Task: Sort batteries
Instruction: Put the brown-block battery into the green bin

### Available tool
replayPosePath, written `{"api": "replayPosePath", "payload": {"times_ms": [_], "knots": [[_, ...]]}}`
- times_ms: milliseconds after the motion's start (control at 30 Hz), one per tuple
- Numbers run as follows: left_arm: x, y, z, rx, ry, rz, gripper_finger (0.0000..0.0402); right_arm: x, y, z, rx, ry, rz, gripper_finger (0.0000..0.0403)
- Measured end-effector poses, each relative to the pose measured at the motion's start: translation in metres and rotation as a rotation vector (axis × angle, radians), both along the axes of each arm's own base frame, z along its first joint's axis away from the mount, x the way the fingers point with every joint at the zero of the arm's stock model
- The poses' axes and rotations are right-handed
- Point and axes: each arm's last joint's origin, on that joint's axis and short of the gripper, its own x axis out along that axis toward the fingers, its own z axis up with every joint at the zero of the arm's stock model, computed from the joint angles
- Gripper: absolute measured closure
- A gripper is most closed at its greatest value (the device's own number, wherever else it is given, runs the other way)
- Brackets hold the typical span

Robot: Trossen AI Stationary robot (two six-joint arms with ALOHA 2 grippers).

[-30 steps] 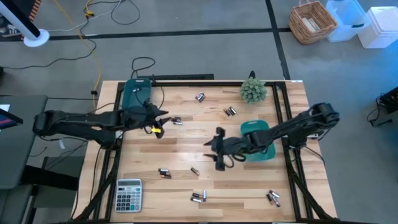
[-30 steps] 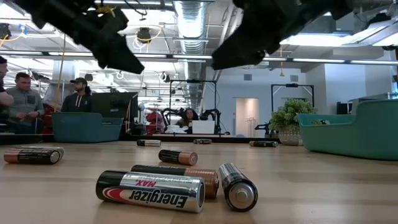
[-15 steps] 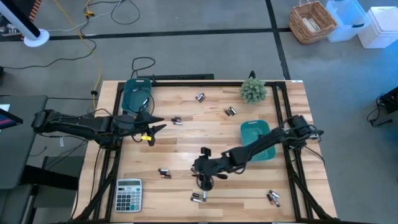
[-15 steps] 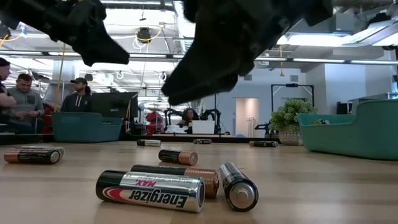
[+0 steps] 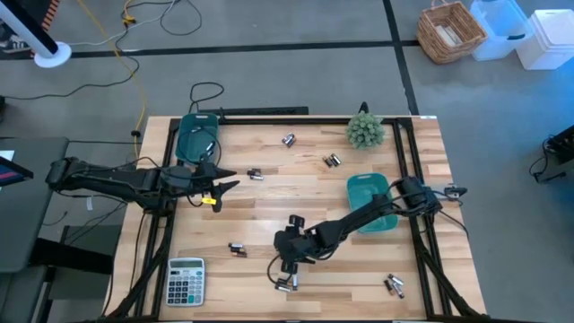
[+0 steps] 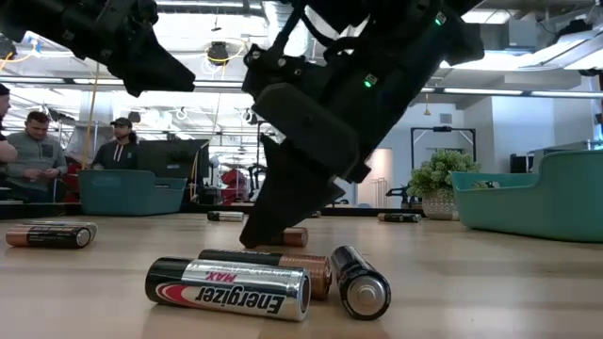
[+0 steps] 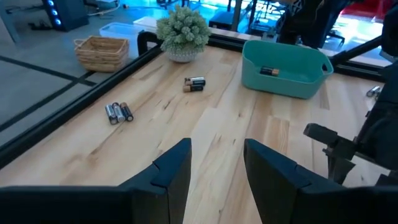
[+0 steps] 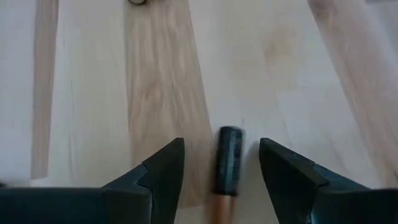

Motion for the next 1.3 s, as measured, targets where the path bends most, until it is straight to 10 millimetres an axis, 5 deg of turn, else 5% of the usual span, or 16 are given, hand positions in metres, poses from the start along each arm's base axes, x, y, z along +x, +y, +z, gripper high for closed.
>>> {"api": "replayPosePath", "payload": {"times_ms": [167, 567, 867, 1300], "knots": [[0.0, 0.0, 0.0, 0.002, 0.0, -0.001, 0.026, -0.003, -0.001, -0.002, 0.001, 0.024, -0.019, 0.0211], [0.0, 0.0, 0.0, 0.004, 0.002, -0.002, 0.026, -0.005, -0.002, -0.003, -0.009, 0.047, -0.019, 0.0379], [0.0, 0.0, 0.0, 0.004, 0.003, -0.002, 0.026, -0.007, 0.003, 0.007, -0.028, 0.011, 0.032, 0.0393], [0.0, 0.0, -0.001, 0.008, 0.011, -0.004, 0.026, -0.014, -0.001, 0.061, -0.075, -0.209, 0.149, 0.0398]]}}
